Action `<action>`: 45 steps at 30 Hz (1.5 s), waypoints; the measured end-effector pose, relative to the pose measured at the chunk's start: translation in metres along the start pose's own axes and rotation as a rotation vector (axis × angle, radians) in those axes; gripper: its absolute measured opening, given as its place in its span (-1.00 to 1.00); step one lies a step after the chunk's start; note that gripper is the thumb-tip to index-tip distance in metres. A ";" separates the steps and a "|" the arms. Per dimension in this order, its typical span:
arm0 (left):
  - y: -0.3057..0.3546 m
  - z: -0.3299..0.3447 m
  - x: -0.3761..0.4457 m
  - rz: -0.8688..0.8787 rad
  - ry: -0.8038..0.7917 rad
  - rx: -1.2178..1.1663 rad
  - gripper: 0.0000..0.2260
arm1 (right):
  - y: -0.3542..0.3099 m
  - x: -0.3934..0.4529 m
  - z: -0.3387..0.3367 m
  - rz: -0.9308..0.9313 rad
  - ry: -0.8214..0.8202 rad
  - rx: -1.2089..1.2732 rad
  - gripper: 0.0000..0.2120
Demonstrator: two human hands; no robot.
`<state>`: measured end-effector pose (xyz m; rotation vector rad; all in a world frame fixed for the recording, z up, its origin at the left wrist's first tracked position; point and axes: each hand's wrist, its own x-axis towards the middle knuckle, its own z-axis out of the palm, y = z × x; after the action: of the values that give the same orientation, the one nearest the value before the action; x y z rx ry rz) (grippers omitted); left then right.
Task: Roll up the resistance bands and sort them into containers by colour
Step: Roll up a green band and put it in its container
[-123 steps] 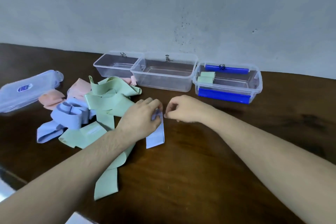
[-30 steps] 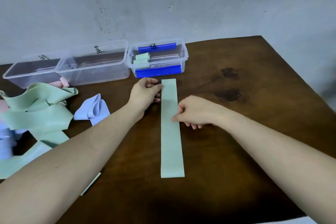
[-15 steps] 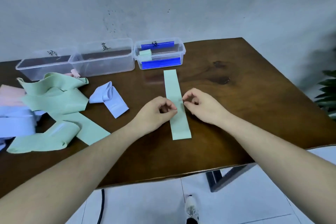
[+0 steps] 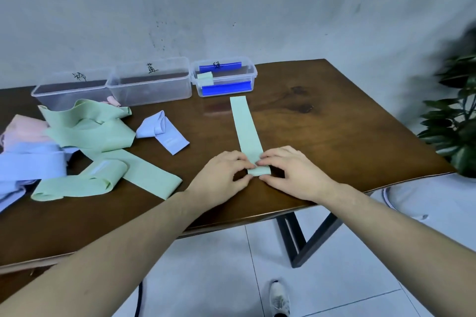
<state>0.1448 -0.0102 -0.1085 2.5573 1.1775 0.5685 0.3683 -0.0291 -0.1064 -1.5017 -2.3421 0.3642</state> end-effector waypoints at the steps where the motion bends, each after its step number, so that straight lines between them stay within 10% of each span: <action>1: 0.002 0.001 -0.001 0.001 0.019 0.008 -0.77 | 0.001 0.000 0.000 -0.010 0.007 0.001 -0.66; 26: 0.038 0.016 -0.013 0.039 0.199 -0.023 -0.88 | 0.020 -0.022 -0.002 -0.306 0.147 0.047 -0.85; 45: 0.046 0.018 -0.019 -0.120 0.181 -0.150 -0.94 | 0.008 -0.032 -0.009 0.008 0.010 0.359 -0.86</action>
<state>0.1719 -0.0551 -0.1107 2.3319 1.2843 0.8404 0.3915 -0.0549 -0.1055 -1.3343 -2.1211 0.7326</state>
